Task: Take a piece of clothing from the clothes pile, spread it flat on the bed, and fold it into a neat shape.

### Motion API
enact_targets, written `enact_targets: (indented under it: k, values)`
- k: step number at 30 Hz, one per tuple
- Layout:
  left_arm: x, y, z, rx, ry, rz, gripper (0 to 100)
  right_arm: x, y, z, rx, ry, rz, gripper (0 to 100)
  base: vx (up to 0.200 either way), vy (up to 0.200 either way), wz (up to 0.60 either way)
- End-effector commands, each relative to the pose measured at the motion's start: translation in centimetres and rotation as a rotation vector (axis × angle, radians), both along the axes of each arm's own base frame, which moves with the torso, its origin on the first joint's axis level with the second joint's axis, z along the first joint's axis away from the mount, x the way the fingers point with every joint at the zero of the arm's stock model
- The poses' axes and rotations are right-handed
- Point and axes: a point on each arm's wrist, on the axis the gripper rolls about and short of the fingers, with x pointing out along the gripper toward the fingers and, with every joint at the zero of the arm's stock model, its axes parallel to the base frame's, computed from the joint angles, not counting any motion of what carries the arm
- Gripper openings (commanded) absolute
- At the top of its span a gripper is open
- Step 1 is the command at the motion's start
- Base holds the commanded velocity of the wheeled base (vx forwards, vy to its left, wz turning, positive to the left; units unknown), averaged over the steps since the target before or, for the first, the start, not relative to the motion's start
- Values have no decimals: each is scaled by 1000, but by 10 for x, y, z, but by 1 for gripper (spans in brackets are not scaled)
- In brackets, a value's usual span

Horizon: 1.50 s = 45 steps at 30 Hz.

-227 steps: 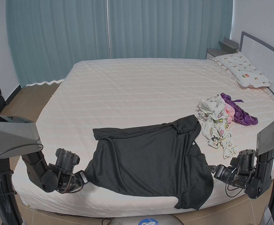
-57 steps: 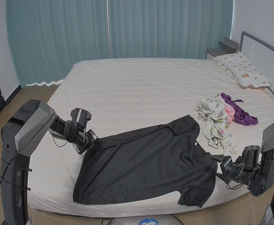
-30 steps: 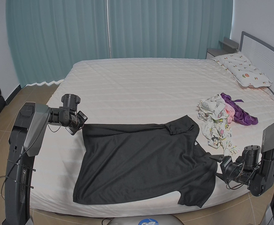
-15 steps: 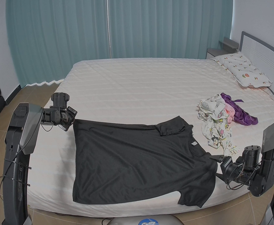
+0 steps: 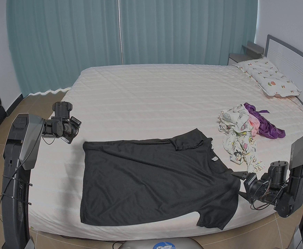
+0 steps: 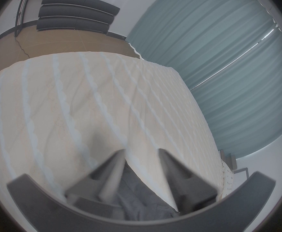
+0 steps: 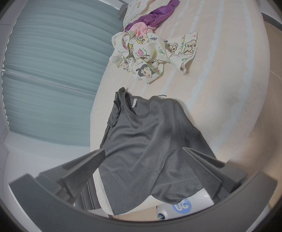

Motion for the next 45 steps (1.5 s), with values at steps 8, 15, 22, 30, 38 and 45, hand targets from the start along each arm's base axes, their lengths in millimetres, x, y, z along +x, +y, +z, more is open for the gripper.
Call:
enact_targets:
  k: [8, 15, 22, 30, 38, 45]
  values:
    - [-35, 11, 51, -136, 12, -107, 100, 1, 8, 23, 17, -107, 29, 100, 0, 0, 0]
    - [-114, -1, 73, -215, -14, -256, 100, 0, 29, 61, 36, -277, 119, 100, 0, 0, 0]
    - [-196, -10, 68, -251, -34, -363, 100, 20, 66, 88, -55, -356, 236, 100, 0, 0, 0]
    - [-258, -19, 51, -305, 17, -394, 100, 97, 105, 117, -162, -249, 119, 100, 0, 0, 0]
    - [-268, -23, 39, -391, 64, -377, 100, 161, 123, 111, -244, -187, 46, 100, 0, 0, 0]
    - [-270, -26, 32, -443, 77, -439, 100, 200, 111, 82, -313, -149, 18, 100, 0, 0, 0]
